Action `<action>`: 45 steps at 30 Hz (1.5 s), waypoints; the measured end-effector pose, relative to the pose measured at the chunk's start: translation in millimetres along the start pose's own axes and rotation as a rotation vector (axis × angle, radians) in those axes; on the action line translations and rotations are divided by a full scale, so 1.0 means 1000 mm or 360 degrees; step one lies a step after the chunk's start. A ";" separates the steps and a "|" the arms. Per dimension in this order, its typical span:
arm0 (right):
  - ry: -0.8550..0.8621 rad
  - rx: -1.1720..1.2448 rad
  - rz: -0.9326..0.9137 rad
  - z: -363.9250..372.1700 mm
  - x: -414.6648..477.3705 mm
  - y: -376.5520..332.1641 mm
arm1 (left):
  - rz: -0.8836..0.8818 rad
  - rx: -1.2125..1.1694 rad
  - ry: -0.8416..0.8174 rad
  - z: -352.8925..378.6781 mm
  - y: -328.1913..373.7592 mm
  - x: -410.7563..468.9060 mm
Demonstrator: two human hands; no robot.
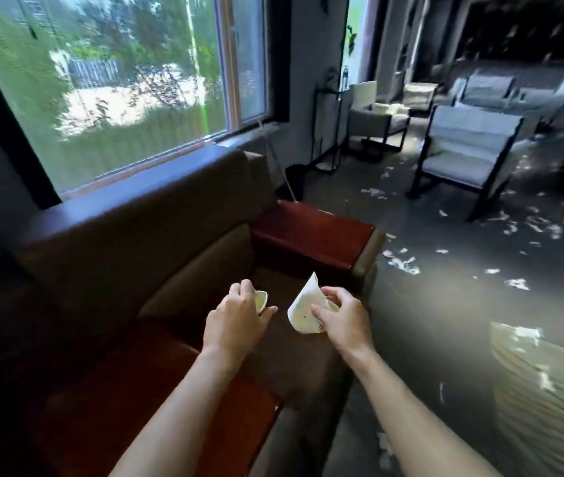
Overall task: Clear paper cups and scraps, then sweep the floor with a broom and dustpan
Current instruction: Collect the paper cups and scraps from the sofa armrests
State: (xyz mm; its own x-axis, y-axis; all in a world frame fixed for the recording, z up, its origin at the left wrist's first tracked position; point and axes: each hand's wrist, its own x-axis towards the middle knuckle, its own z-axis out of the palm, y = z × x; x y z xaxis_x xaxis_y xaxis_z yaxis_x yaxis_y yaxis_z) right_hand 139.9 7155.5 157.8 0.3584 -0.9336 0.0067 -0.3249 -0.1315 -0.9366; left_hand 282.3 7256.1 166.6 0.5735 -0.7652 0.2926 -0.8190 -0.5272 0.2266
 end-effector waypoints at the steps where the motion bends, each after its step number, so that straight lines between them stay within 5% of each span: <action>1: 0.0070 0.0018 0.0028 -0.023 0.013 0.006 | 0.0051 -0.0032 -0.0028 0.009 0.025 0.012; 7: 0.0454 0.0038 0.0040 -0.165 0.109 0.047 | 0.0265 -0.0179 -0.0133 0.066 0.181 0.085; 17: 0.0572 0.0034 0.0129 -0.340 0.280 0.094 | 0.0248 -0.0603 -0.0169 0.141 0.392 0.226; 36: 0.0634 0.0026 0.0145 -0.418 0.797 0.108 | 0.0204 -0.0746 -0.0206 0.329 0.577 0.705; 45: 0.0427 0.0023 0.0142 -0.440 1.063 0.149 | 0.0009 -0.0814 -0.0205 0.447 0.645 0.911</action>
State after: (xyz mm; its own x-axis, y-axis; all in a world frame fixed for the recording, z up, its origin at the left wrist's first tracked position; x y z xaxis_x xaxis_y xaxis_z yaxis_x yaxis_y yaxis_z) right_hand 87.2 5997.2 179.7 0.0835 -0.9964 0.0147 -0.3318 -0.0417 -0.9424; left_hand 267.4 6053.9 164.0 0.5355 -0.8238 0.1858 -0.6898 -0.2998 0.6590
